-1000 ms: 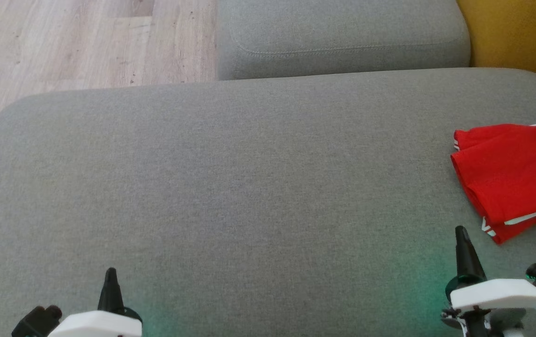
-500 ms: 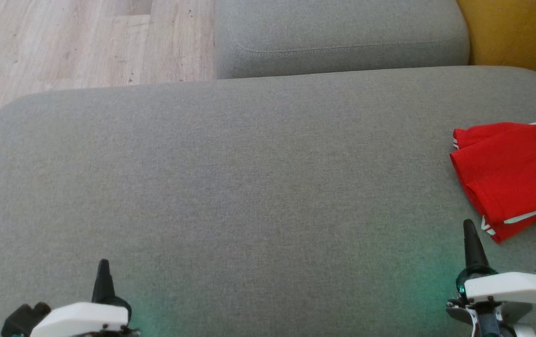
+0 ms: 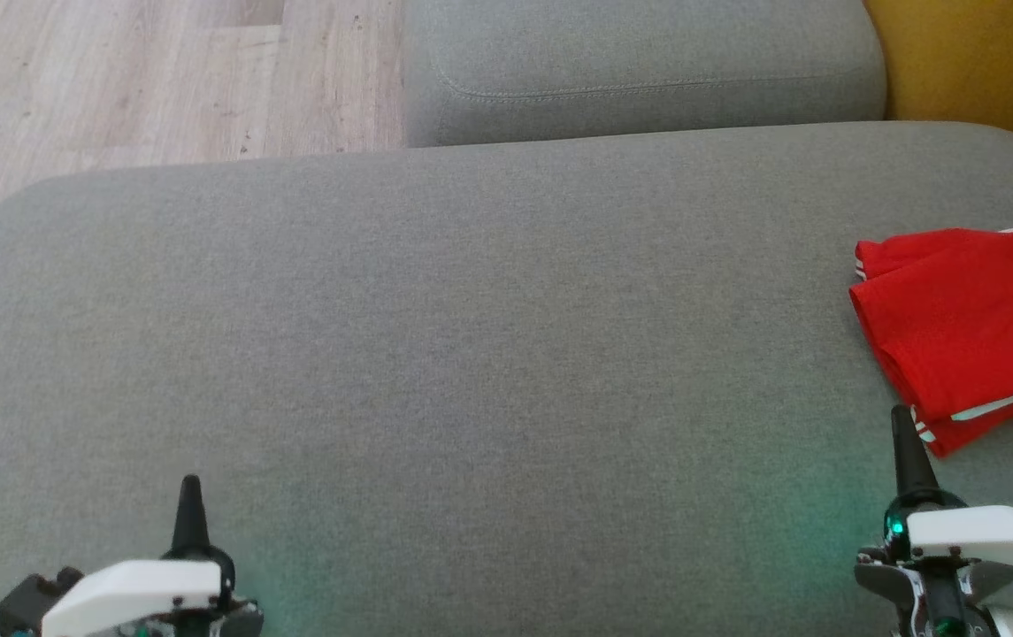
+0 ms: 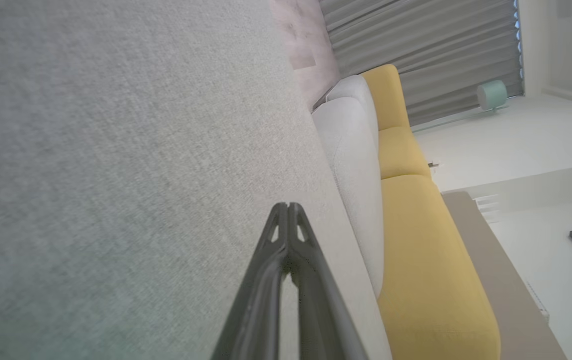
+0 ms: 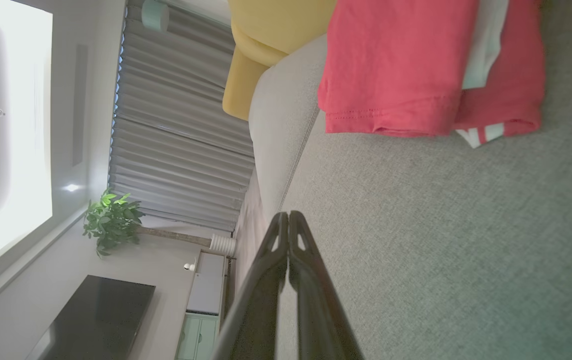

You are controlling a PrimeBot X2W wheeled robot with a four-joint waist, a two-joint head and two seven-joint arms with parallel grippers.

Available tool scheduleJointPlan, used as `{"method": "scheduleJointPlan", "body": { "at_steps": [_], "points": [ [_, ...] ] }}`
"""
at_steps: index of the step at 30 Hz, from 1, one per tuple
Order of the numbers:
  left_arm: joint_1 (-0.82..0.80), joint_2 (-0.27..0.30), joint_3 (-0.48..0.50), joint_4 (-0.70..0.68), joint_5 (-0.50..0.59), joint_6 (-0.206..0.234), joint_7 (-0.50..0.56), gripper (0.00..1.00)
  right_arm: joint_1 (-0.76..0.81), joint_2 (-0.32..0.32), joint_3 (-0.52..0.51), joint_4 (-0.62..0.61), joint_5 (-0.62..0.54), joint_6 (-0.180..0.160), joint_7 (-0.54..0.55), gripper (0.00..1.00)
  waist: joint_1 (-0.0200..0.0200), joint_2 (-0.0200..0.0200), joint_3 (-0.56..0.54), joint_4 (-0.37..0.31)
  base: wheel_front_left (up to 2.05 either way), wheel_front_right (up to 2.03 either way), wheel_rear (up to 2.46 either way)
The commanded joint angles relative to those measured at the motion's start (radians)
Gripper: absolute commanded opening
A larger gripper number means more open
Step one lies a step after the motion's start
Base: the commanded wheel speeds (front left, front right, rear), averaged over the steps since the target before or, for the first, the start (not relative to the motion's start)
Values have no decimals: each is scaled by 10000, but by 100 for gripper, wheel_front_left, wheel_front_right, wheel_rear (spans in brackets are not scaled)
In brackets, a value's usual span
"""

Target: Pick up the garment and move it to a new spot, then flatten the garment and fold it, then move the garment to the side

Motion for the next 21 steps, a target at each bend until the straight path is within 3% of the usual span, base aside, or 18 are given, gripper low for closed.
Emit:
{"method": "scheduleJointPlan", "body": {
  "at_steps": [1, 21],
  "points": [
    [-632, 26, 437, -349, -201, -103, 83, 0, -577, -193, 95, -359, 299, 28, 65, 0, -1, 0, 2, -2, 0, 0, 0],
    [-990, -222, 1200, -386, -1966, -593, 615, 0, -913, -190, -228, -384, 2575, 33, 509, 0, -1, 0, 47, -50, 0, 0, 0]
  ]
}}
